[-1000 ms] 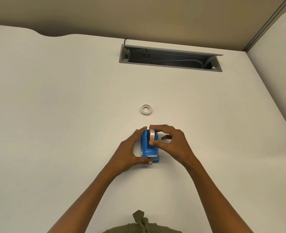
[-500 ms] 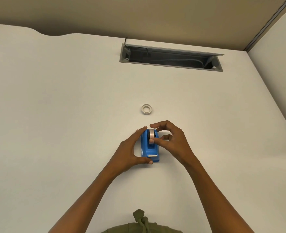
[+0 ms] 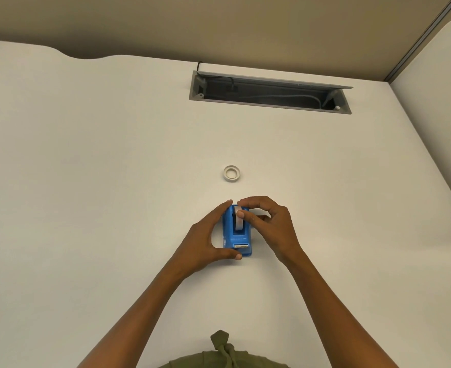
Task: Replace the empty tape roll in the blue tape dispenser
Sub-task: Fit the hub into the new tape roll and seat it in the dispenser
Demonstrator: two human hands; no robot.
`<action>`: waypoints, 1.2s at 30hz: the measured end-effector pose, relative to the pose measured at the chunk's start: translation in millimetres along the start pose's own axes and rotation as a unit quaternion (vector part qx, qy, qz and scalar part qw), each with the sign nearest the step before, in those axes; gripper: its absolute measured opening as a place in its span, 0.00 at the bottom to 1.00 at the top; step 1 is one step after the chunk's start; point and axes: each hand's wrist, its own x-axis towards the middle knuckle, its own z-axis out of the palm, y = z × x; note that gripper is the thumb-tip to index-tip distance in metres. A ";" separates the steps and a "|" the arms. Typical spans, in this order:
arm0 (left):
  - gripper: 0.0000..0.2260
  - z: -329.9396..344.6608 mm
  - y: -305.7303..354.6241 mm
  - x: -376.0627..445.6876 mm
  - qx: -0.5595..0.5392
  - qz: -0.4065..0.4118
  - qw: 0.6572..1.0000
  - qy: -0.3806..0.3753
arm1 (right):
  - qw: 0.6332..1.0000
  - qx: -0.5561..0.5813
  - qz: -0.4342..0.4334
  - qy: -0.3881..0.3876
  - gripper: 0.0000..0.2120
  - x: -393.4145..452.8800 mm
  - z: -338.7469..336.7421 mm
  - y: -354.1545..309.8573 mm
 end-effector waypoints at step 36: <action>0.23 2.6 17.6 6.6 -0.077 0.078 0.986 0.129 | 0.997 -0.059 -0.013 -0.042 0.13 -2.2 -2.4 -3.8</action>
